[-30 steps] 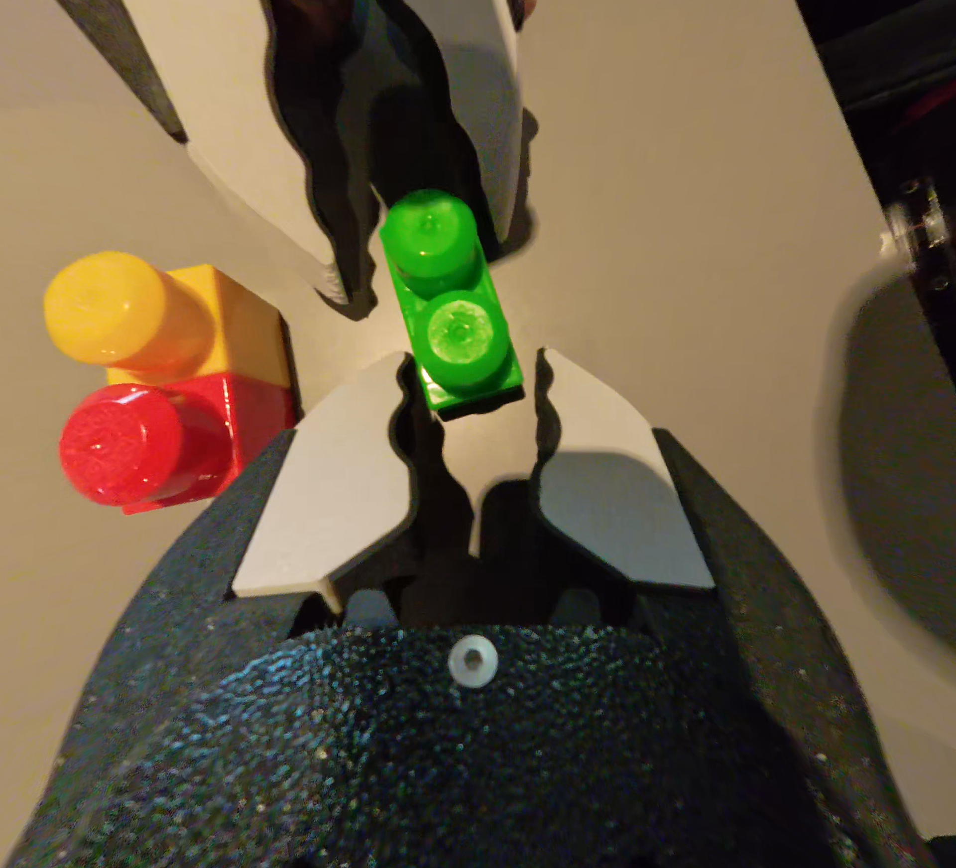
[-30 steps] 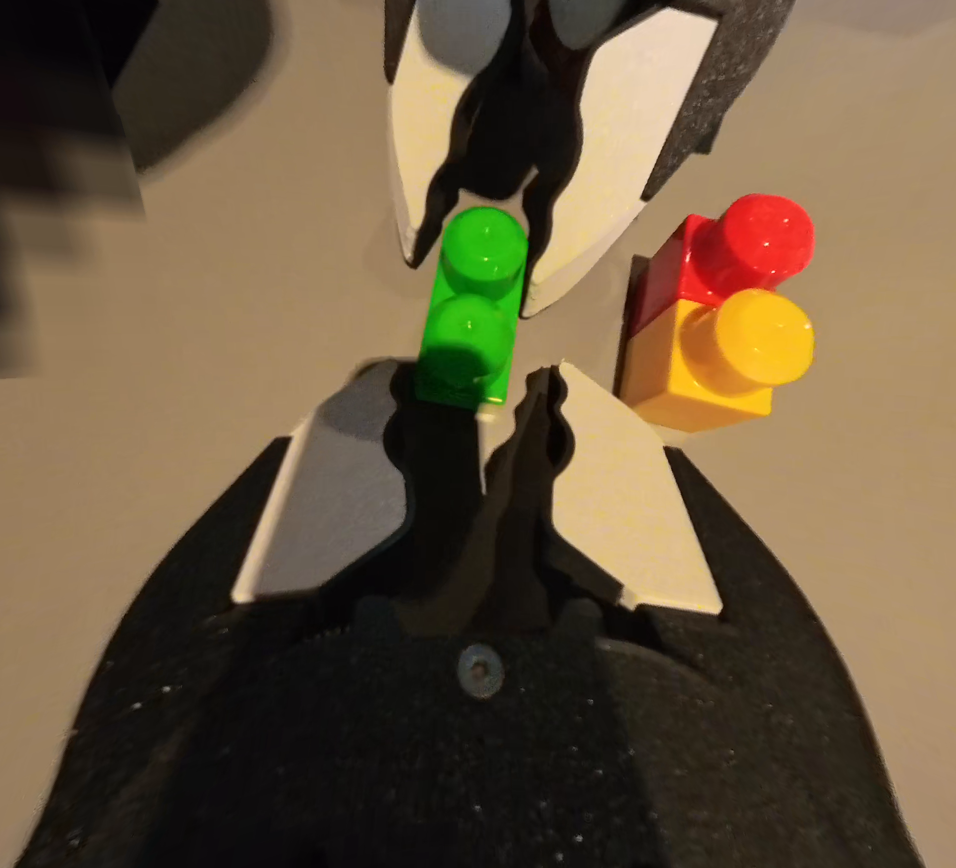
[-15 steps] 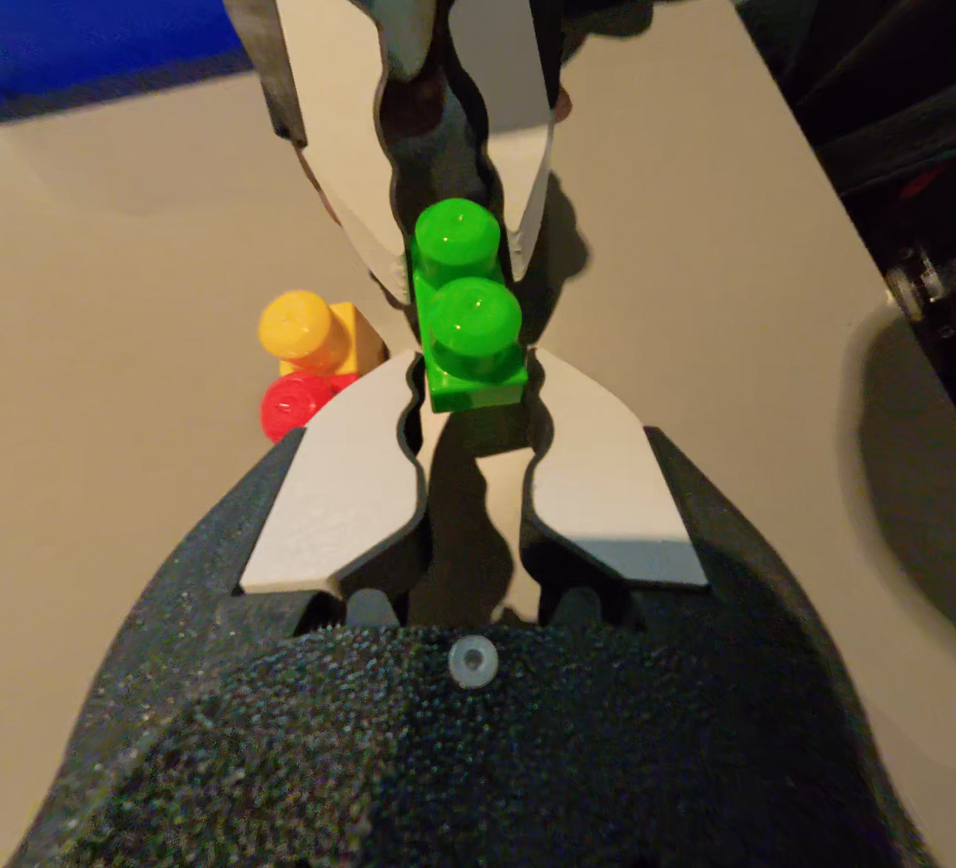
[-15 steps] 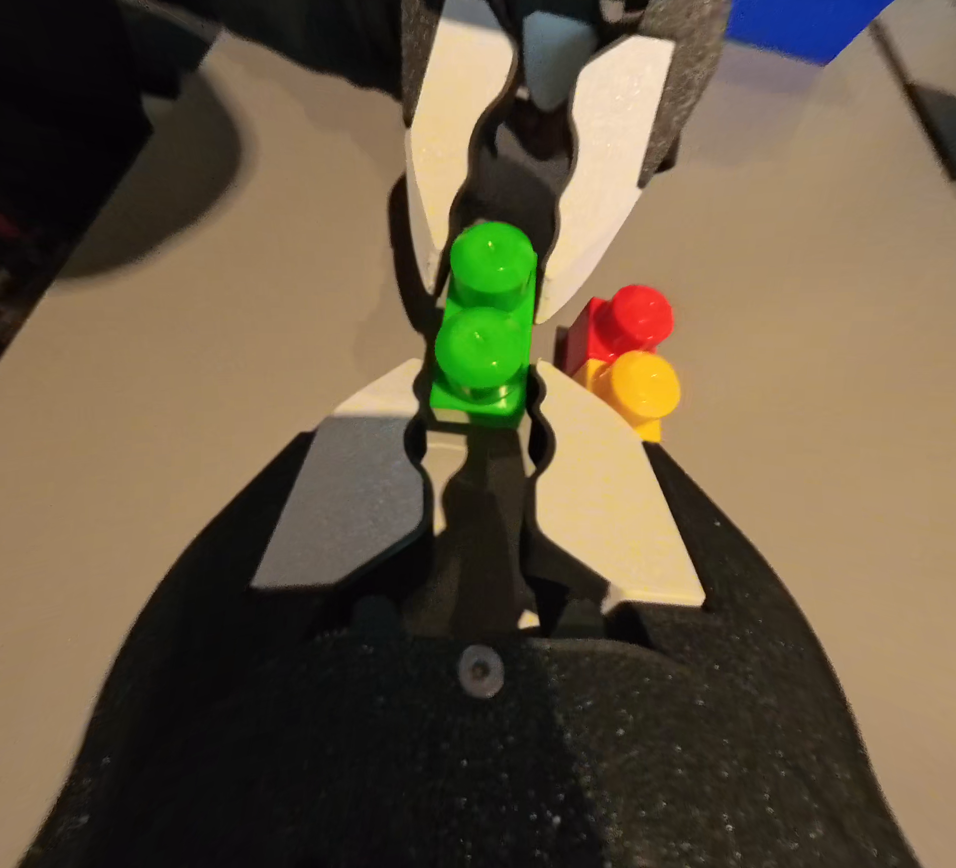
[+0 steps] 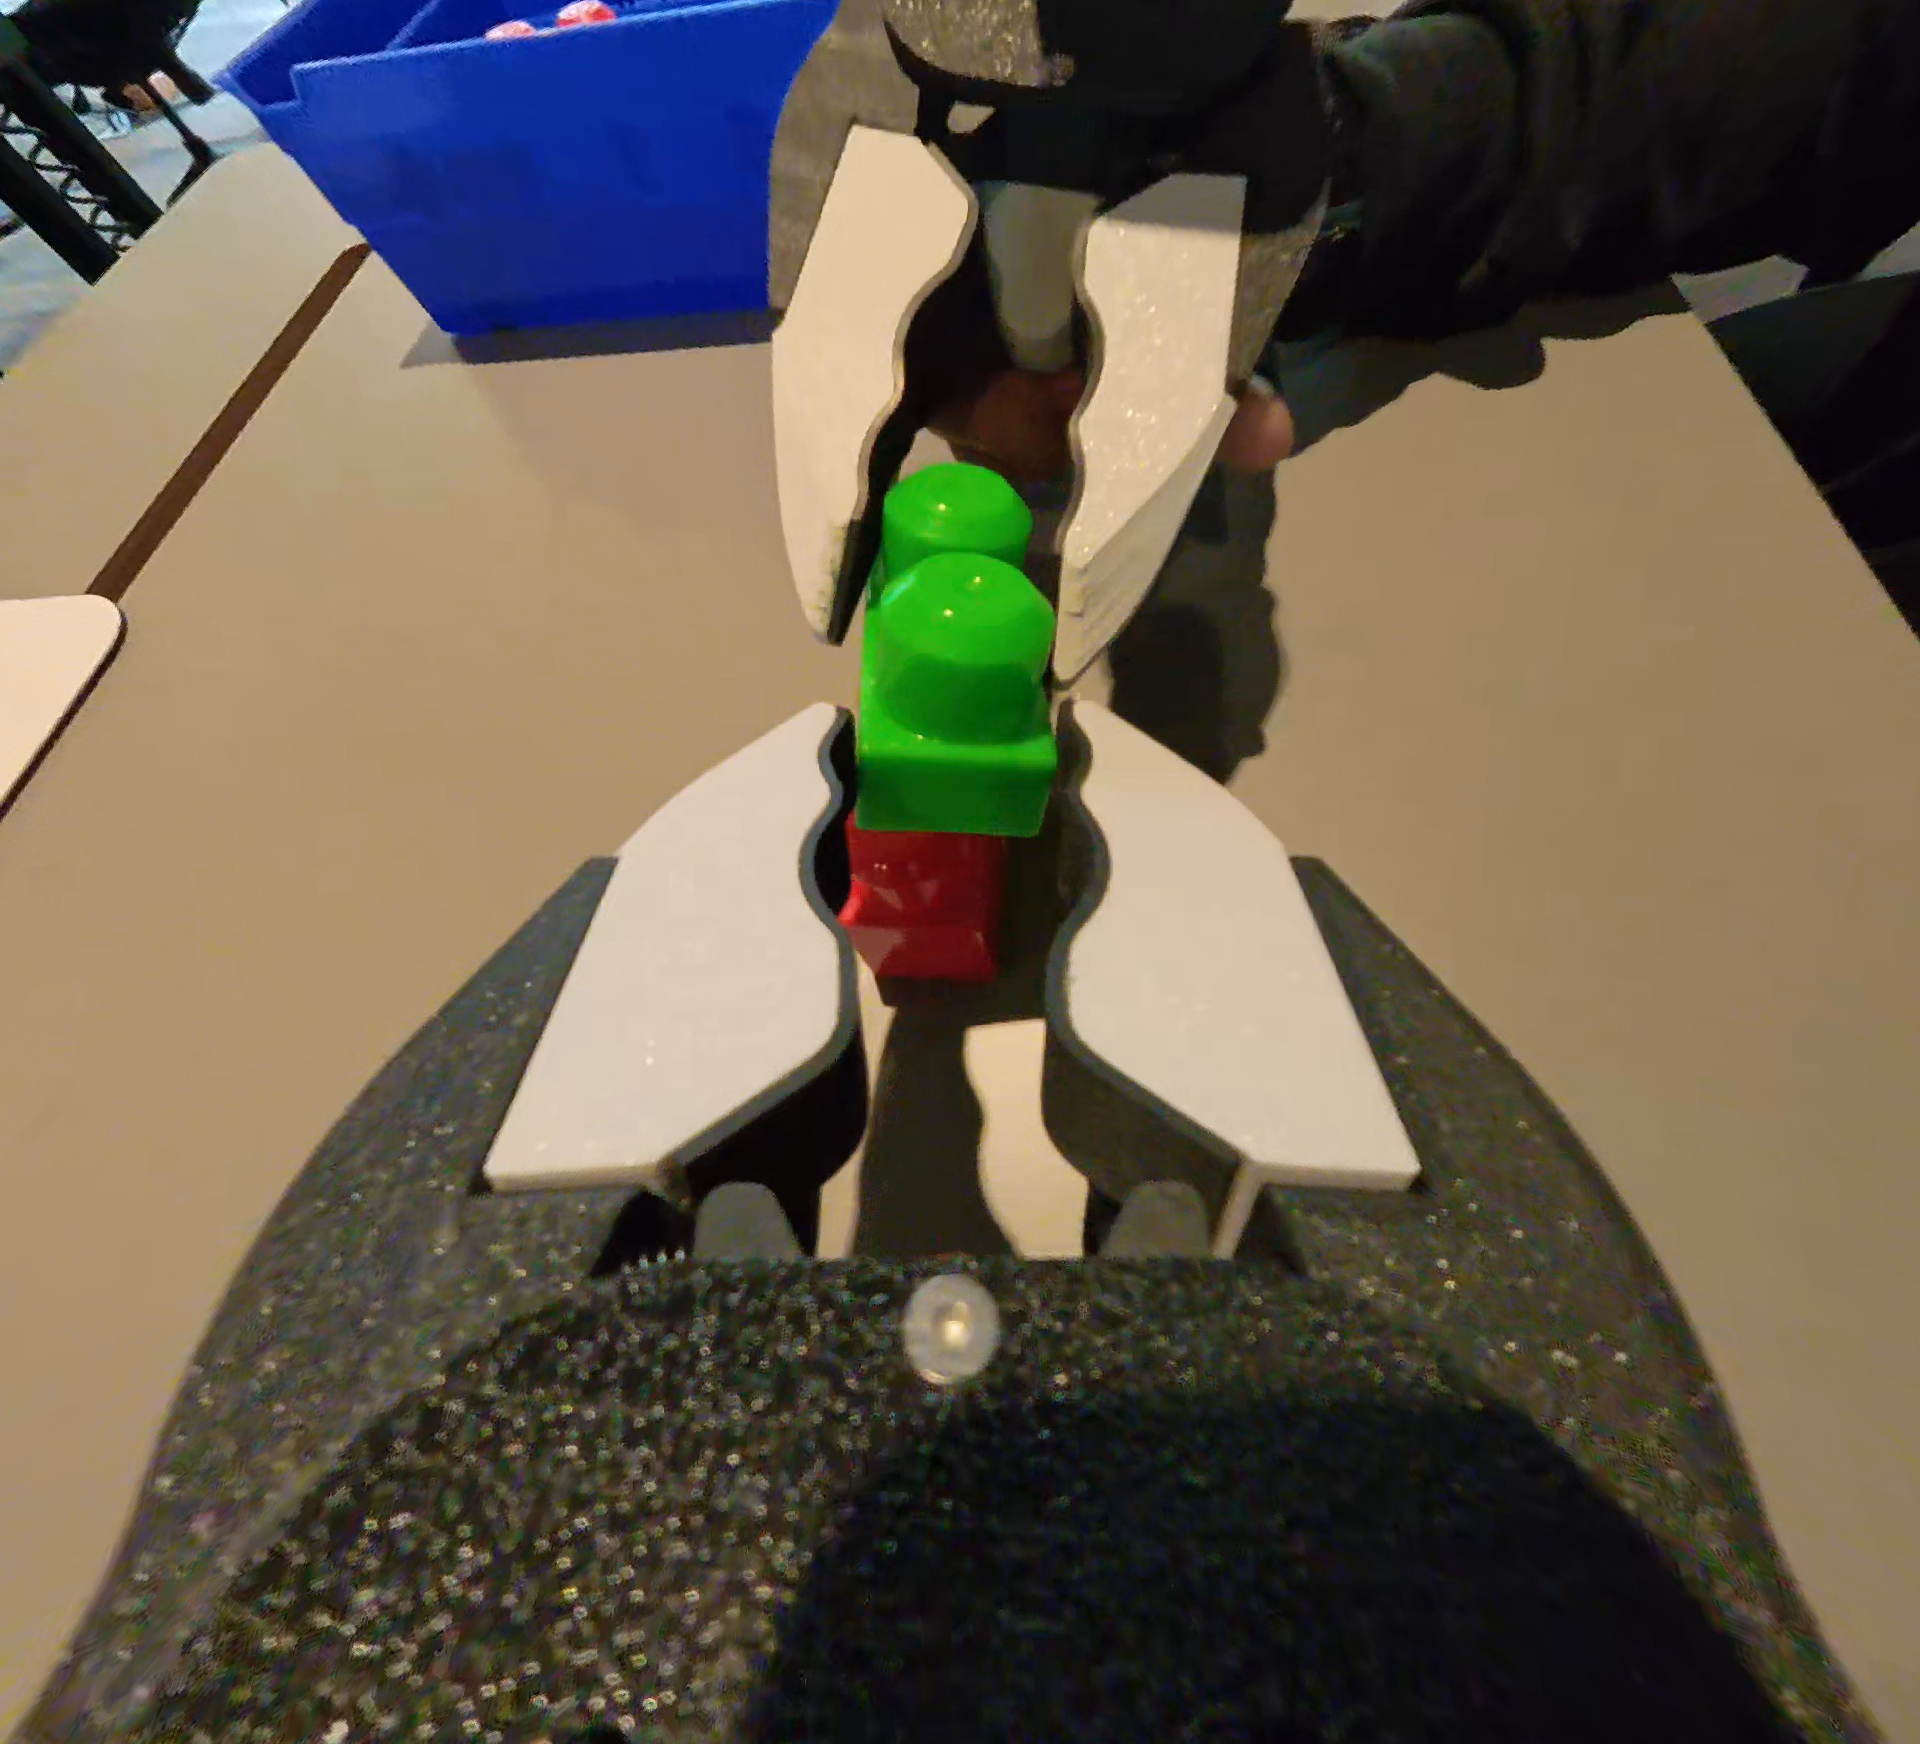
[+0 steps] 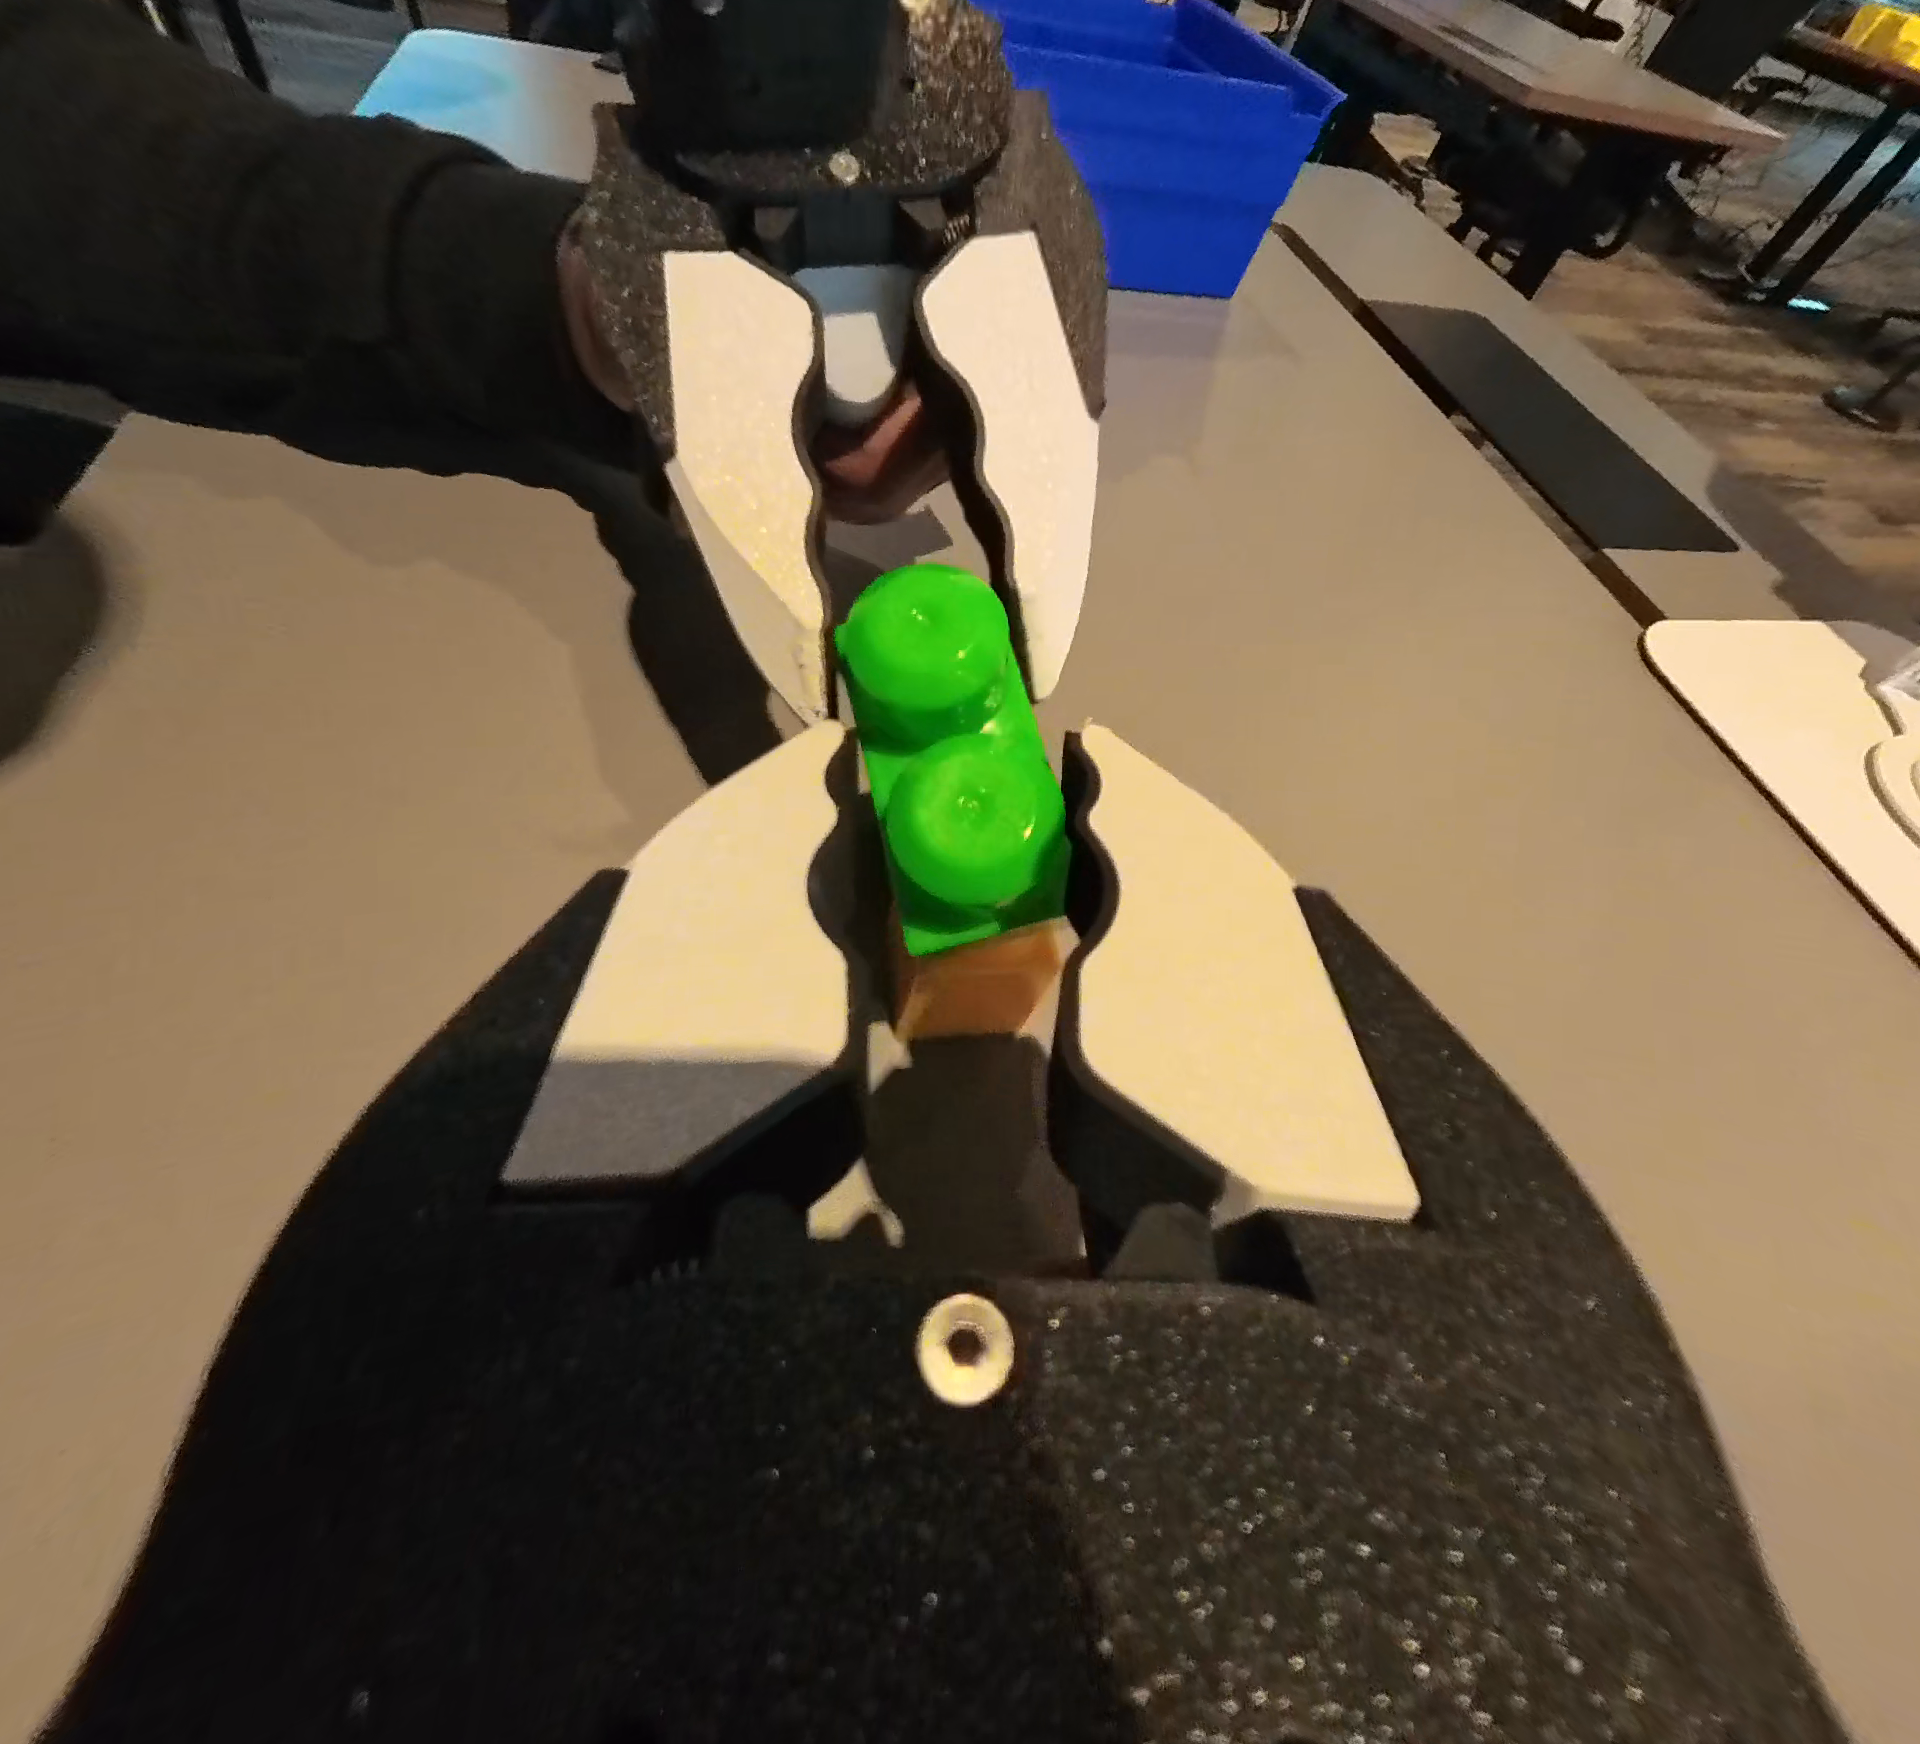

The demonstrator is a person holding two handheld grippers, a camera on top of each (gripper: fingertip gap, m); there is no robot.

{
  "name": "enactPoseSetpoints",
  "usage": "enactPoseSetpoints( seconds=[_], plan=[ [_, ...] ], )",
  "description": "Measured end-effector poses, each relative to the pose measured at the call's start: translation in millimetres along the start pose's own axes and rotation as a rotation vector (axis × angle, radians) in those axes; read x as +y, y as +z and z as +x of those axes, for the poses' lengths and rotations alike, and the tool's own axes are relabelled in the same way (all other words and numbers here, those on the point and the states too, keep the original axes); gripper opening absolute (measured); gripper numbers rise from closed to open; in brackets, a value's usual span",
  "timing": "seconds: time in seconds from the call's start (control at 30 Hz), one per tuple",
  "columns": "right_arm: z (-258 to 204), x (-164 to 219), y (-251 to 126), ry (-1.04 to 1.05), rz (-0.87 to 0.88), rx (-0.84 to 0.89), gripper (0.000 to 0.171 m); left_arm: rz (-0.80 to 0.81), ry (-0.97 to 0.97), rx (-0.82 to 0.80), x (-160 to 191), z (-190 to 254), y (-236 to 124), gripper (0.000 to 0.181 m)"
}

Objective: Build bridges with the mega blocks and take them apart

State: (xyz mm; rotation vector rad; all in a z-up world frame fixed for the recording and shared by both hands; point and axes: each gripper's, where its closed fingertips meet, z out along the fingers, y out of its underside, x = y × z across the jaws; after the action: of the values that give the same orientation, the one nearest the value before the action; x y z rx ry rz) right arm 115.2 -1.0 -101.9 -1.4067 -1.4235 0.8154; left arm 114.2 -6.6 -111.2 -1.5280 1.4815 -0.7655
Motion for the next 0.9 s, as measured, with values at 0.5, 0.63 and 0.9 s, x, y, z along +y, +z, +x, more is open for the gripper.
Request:
enactPoseSetpoints(
  seconds=[0.5,0.63,0.9],
  plan=[
    [11,19,14,0.203,-0.126,-0.016,0.038,-0.015,-0.159,0.095,27,-10,7,0.035],
    [11,19,15,0.220,-0.130,-0.017,0.038,-0.014,-0.179,0.113,28,-10,7,0.035],
    [12,22,16,0.345,-0.102,-0.068,0.038,-0.032,-0.284,0.182,31,-9,8,0.035]
  ],
)
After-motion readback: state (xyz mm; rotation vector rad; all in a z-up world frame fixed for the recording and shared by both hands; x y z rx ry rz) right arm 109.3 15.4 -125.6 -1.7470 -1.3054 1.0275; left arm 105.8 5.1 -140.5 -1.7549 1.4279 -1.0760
